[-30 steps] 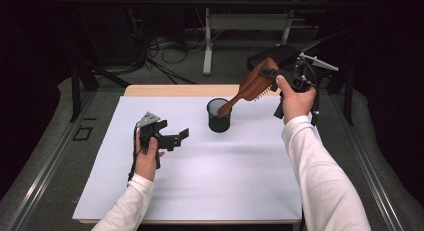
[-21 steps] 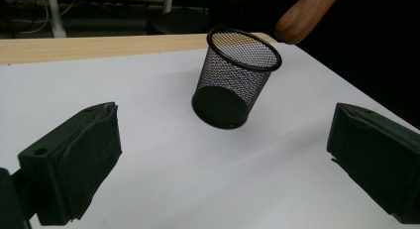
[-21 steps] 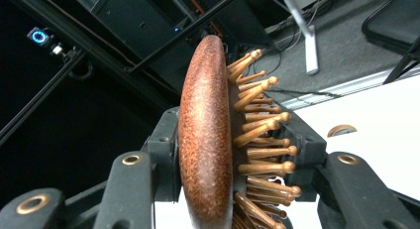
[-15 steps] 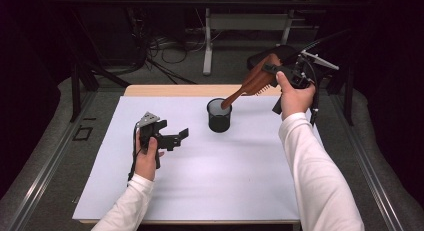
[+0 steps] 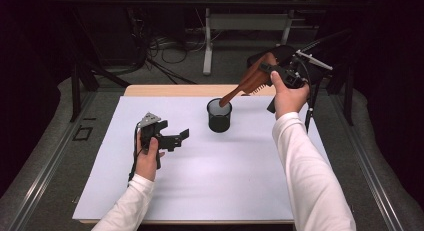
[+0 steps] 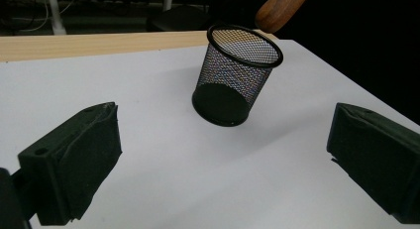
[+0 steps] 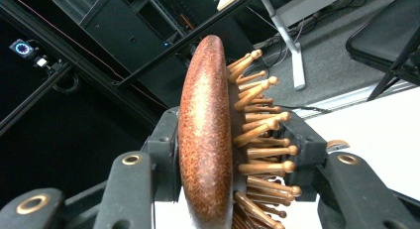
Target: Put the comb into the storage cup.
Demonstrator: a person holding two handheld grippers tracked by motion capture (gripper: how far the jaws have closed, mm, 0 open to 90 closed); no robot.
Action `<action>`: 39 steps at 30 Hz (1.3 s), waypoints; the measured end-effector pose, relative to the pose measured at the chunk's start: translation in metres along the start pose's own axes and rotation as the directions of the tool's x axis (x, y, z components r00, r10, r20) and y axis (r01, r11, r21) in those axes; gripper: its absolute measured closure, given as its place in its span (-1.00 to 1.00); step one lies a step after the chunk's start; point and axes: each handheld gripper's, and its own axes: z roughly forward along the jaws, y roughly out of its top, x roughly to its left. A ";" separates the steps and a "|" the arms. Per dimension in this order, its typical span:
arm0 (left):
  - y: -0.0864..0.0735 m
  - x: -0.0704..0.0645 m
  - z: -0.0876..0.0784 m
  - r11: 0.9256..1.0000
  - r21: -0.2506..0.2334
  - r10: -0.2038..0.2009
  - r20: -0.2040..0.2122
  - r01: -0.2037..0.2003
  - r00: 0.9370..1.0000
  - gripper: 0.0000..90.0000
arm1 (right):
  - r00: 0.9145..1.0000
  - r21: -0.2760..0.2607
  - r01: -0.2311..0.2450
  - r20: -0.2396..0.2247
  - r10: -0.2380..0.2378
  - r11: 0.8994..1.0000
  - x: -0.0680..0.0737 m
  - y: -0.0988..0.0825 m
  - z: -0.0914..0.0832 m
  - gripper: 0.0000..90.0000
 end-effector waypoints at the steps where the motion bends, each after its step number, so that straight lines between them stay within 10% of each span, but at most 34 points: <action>1: 0.000 0.000 0.000 1.000 0.000 0.000 0.000 0.000 1.000 -0.99 | 1.000 0.000 0.010 0.002 -0.010 1.000 0.001 -0.001 0.001 0.12; 39: 0.000 0.000 -0.001 1.000 0.000 -0.004 0.001 0.004 1.000 -0.99 | 0.996 -0.026 0.086 0.019 -0.085 0.996 0.012 -0.021 0.020 0.12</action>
